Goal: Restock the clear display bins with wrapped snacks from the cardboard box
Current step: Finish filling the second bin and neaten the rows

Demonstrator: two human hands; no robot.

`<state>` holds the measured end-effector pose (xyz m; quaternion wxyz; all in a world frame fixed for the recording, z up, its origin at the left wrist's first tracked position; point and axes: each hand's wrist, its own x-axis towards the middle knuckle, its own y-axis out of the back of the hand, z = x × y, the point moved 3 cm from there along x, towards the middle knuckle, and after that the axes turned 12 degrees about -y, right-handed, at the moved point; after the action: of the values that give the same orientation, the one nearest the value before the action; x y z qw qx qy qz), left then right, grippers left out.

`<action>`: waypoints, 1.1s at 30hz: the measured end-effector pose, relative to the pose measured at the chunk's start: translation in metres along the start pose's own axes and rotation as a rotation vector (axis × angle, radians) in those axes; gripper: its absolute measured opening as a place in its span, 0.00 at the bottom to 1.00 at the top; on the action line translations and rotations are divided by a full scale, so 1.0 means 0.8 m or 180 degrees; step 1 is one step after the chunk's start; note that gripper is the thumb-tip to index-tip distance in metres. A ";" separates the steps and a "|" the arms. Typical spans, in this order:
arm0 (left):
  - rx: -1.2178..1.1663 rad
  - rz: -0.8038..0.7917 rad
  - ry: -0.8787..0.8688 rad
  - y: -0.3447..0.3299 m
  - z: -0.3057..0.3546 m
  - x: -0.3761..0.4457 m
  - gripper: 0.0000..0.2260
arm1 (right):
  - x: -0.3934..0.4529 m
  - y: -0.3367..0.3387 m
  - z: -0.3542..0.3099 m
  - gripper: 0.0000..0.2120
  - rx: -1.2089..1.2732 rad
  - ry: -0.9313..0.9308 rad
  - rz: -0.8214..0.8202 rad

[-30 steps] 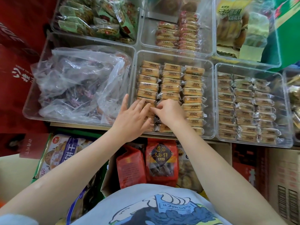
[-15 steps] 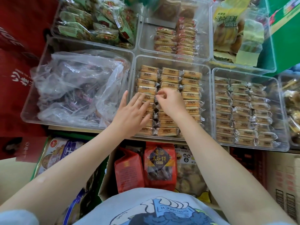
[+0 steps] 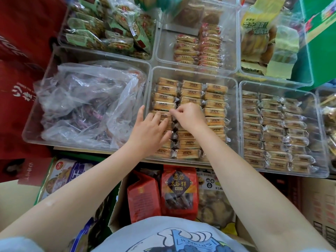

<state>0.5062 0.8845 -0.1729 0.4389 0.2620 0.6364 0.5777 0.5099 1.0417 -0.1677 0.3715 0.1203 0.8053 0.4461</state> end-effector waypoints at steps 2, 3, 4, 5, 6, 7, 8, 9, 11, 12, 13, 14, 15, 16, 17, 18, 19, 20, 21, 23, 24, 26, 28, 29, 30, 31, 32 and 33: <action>-0.0005 0.0063 0.0020 0.004 0.000 0.003 0.26 | 0.009 0.013 -0.003 0.20 0.0075 -0.0062 0.0377; 0.0014 0.0087 0.0038 0.006 0.000 0.005 0.26 | 0.013 0.016 -0.007 0.20 0.0031 -0.0070 0.0438; 0.0034 0.0100 0.0051 0.007 0.001 0.006 0.25 | 0.014 0.017 -0.012 0.21 -0.0101 -0.0066 0.0386; 0.0056 0.0118 0.0056 0.008 0.001 0.007 0.24 | 0.016 0.014 -0.017 0.22 -0.0260 -0.0088 0.0256; 0.0078 0.0140 0.0046 0.007 0.002 0.007 0.24 | 0.019 0.009 -0.021 0.23 -0.0383 -0.0131 0.0139; 0.0089 0.0183 0.0035 0.007 0.003 0.008 0.23 | 0.022 0.004 -0.024 0.22 -0.0447 -0.0176 0.0073; 0.0084 0.0257 0.0030 0.006 0.003 0.008 0.23 | 0.025 -0.001 -0.027 0.21 -0.0450 -0.0218 0.0043; 0.0065 0.0355 0.0036 0.006 0.002 0.009 0.23 | 0.027 -0.005 -0.028 0.19 -0.0389 -0.0254 0.0019; 0.0011 0.0608 0.0076 0.008 -0.003 0.011 0.23 | 0.031 -0.009 -0.025 0.17 -0.0192 -0.0253 -0.0066; -0.0013 0.0715 0.0096 0.009 -0.007 0.013 0.23 | 0.031 -0.010 -0.023 0.17 -0.0119 -0.0203 -0.0116; -0.0048 0.0732 0.0104 0.011 -0.011 0.017 0.23 | 0.030 -0.011 -0.020 0.17 -0.0097 -0.0144 -0.0153; -0.0081 0.0625 0.0106 0.012 -0.015 0.021 0.25 | 0.029 -0.010 -0.019 0.18 -0.0135 -0.0079 -0.0174; -0.0098 0.0425 0.0095 0.012 -0.017 0.026 0.27 | 0.029 -0.008 -0.020 0.18 -0.0226 -0.0029 -0.0184; -0.0078 0.0190 0.0057 0.010 -0.019 0.030 0.28 | 0.030 -0.006 -0.021 0.18 -0.0363 -0.0004 -0.0184; -0.0025 0.0018 0.0019 0.009 -0.020 0.034 0.30 | 0.031 -0.002 -0.022 0.17 -0.0481 0.0006 -0.0145; 0.0032 -0.0060 -0.0002 0.008 -0.021 0.036 0.30 | 0.034 0.004 -0.023 0.15 -0.0516 0.0013 -0.0069; 0.0065 -0.0068 -0.0016 0.007 -0.023 0.037 0.31 | 0.037 0.011 -0.023 0.15 -0.0427 0.0036 0.0057; 0.0079 -0.0047 -0.0032 0.006 -0.025 0.037 0.31 | 0.040 0.019 -0.022 0.14 -0.0221 0.0048 0.0211; 0.0076 -0.0013 -0.0040 0.005 -0.027 0.037 0.31 | 0.043 0.026 -0.020 0.13 0.0019 0.0042 0.0354; 0.0050 0.0093 -0.0039 0.002 -0.030 0.036 0.31 | 0.046 0.032 -0.021 0.10 0.0155 0.0022 0.0470; 0.0031 0.0157 -0.0020 0.001 -0.031 0.037 0.31 | 0.046 0.031 -0.023 0.09 0.0068 0.0008 0.0456; -0.0032 0.0264 0.0038 0.001 -0.033 0.043 0.30 | 0.047 0.028 -0.028 0.10 -0.0141 -0.0021 0.0474; -0.0143 0.0288 0.0094 0.003 -0.037 0.050 0.29 | 0.047 0.026 -0.030 0.11 -0.0264 0.0026 0.0580; -0.0187 0.0275 0.0109 0.003 -0.039 0.054 0.29 | 0.047 0.025 -0.029 0.12 -0.0345 0.0039 0.0572; -0.0191 0.0260 0.0118 0.003 -0.041 0.057 0.29 | 0.048 0.023 -0.028 0.13 -0.0437 0.0031 0.0520; -0.0162 0.0246 0.0121 0.004 -0.043 0.059 0.28 | 0.049 0.022 -0.027 0.15 -0.0528 0.0014 0.0449; -0.0138 0.0243 0.0128 0.004 -0.044 0.061 0.28 | 0.051 0.022 -0.027 0.16 -0.0641 0.0007 0.0392; -0.0150 0.0247 0.0141 0.003 -0.045 0.063 0.28 | 0.053 0.023 -0.029 0.18 -0.0790 0.0011 0.0356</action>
<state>0.4508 0.9089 -0.1853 0.4080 0.2631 0.6215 0.6148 0.4618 1.0596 -0.1661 0.3567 0.1173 0.7366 0.5626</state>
